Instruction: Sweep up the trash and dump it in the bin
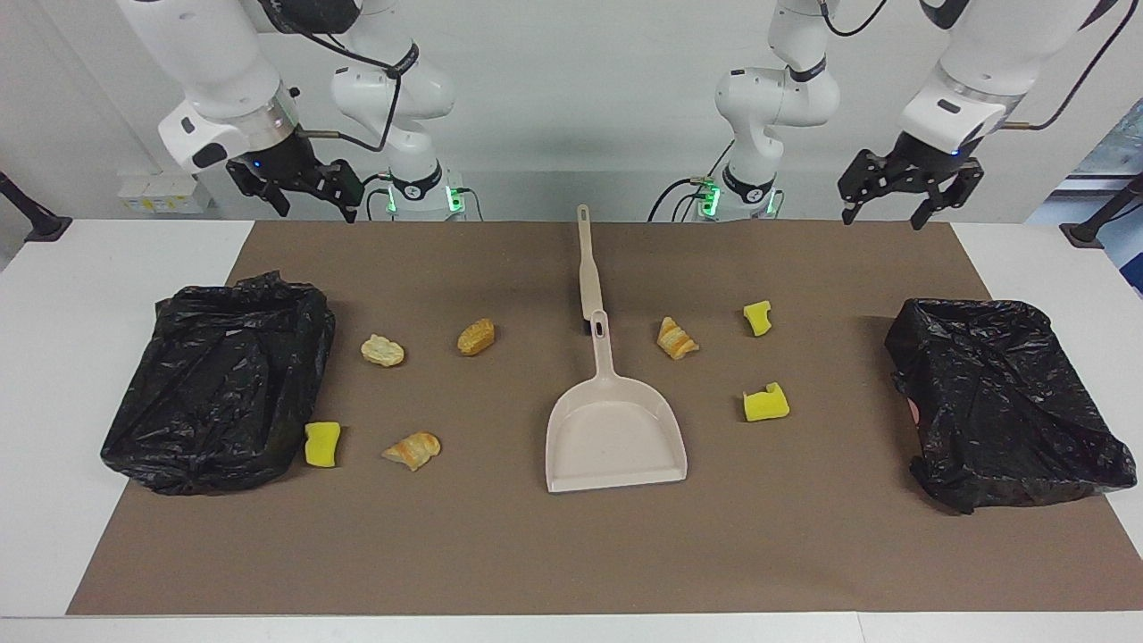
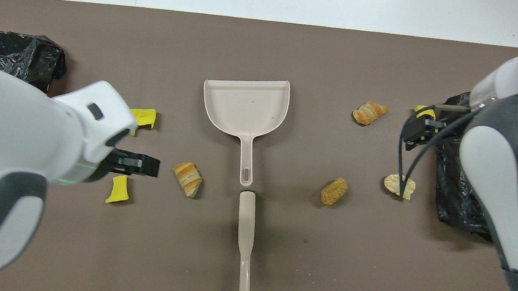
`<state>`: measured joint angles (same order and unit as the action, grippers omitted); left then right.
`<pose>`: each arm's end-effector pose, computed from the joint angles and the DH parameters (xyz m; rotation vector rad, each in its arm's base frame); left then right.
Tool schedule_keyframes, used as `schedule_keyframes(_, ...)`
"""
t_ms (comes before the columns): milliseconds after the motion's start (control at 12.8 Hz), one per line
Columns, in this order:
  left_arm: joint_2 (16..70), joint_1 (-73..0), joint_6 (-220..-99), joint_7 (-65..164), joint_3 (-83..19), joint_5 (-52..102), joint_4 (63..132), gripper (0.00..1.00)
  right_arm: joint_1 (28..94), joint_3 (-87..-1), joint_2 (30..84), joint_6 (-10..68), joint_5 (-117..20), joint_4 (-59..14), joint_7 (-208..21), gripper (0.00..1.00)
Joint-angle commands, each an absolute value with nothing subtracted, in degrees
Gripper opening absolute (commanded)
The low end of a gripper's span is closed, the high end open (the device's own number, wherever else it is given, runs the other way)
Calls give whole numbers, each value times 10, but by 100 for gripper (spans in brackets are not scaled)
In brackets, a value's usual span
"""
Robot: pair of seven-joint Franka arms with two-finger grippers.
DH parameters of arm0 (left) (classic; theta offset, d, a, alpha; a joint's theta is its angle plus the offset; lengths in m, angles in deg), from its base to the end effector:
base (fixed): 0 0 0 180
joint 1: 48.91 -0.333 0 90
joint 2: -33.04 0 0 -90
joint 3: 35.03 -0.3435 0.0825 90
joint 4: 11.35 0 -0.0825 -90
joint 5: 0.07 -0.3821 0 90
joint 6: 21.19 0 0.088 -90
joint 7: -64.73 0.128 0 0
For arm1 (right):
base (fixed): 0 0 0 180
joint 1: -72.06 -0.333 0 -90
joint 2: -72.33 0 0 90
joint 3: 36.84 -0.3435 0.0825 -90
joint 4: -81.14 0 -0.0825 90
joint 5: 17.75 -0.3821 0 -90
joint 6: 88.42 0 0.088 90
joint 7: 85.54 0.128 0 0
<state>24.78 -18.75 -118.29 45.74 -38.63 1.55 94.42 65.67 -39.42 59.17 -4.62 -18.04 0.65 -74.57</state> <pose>0.4547 -0.2288 0.5879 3.1036 -0.2008 -0.0330 0.6028 0.0927 0.5657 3.1150 -0.0547 -0.2682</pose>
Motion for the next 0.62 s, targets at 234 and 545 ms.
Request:
schedule_keyframes(234,194,0,-1343,282,-397,13,1135,100,599,-398,478,45,-209,61,-693,100)
schedule_keyframes(545,245,115,-1463,180,-397,13,1215,100,553,-407,429,128,-245,59,-638,100)
